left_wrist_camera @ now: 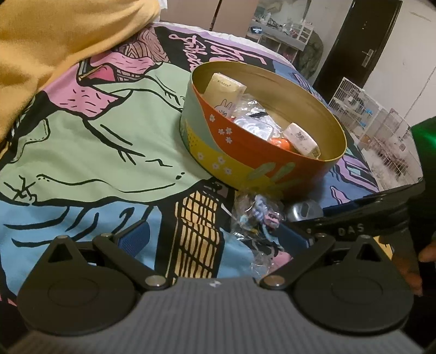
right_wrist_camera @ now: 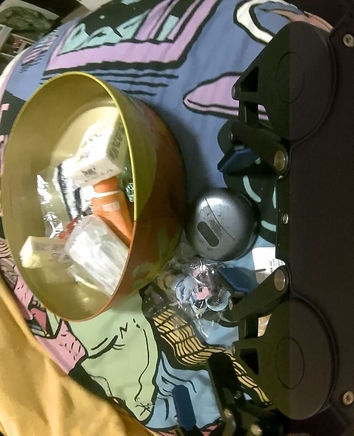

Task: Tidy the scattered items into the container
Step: 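Close the right gripper on the grey case and lift it, then carry the grey case over the tin and open the right gripper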

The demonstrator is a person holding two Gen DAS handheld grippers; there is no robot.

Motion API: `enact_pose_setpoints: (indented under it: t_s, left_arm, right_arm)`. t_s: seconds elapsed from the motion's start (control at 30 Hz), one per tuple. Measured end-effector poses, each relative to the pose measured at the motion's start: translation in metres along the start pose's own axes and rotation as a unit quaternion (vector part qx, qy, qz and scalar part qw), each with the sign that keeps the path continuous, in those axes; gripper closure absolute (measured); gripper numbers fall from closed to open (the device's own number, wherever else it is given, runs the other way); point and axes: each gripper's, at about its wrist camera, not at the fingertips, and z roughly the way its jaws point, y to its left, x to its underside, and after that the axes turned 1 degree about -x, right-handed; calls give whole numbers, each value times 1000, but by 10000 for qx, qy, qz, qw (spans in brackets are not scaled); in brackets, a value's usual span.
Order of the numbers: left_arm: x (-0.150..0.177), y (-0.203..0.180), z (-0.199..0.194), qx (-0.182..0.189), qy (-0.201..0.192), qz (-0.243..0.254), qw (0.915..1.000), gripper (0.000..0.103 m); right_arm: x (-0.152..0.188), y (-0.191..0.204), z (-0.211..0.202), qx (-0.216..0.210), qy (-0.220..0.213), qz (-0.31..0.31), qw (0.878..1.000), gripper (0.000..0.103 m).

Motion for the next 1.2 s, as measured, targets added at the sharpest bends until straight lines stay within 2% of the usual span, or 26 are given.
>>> enact_pose_setpoints:
  t_s: [0.1, 0.13, 0.27, 0.53, 0.83, 1.2]
  left_arm:
    - [0, 1, 2, -2, 22, -41, 10000, 0]
    - [0, 2, 3, 9, 32, -52, 10000, 0]
    - [0, 1, 4, 52, 46, -56, 10000, 0]
    - [1, -4, 4, 161, 50, 93, 9998, 0]
    - [4, -14, 3, 700, 180, 275, 9970, 0]
    - [11, -20, 1, 728, 423, 299, 9960, 0]
  right_arm:
    - [-4, 2, 6, 118, 19, -38, 9999, 36]
    - [-4, 4, 6, 132, 34, -101, 9999, 44]
    - [-1, 14, 4, 284, -21, -365, 9989, 44]
    - [11, -1, -19, 168, -147, -69, 9997, 44]
    - [23, -32, -56, 263, -323, 303, 9987, 44]
    - [13, -46, -99, 395, -649, 427, 9962, 44]
